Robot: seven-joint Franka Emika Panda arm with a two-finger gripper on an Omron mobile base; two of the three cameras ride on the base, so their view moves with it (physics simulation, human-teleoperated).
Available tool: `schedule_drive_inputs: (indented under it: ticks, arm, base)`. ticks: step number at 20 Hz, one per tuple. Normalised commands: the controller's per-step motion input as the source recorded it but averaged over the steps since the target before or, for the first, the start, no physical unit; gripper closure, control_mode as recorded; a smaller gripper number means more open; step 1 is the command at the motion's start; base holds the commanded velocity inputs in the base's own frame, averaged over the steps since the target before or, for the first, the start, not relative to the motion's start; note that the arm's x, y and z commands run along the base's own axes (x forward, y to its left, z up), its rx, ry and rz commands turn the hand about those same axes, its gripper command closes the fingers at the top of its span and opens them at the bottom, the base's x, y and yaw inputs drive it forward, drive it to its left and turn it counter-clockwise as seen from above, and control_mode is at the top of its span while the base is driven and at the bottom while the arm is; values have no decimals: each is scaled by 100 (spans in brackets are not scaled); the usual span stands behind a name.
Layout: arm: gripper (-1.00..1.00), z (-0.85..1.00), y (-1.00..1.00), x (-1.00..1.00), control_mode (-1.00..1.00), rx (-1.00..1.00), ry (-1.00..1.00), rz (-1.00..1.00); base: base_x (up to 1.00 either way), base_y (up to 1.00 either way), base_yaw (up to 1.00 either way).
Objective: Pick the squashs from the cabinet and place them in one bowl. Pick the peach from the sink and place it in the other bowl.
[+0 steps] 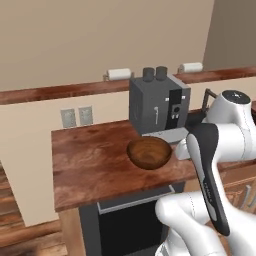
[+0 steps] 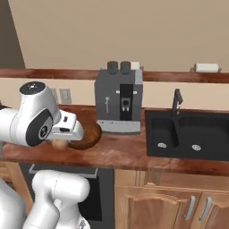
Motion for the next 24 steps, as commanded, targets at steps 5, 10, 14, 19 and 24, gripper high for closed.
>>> schedule_drive_inputs:
  ticks: [5,10,14,19,24]
  arm:
    - [100,0,0,0,100,0,0,0]
    - [100,0,0,0,100,0,0,0]
    - [100,0,0,0,100,0,0,0]
    - [100,0,0,1,-100,0,1,0]
    - [100,0,-1,3,-100,0,5,0]
  base:
    - [54,2,0]
    - [67,0,-1]
    - [39,0,-2]
    - [19,0,-1]
    - [0,0,0]
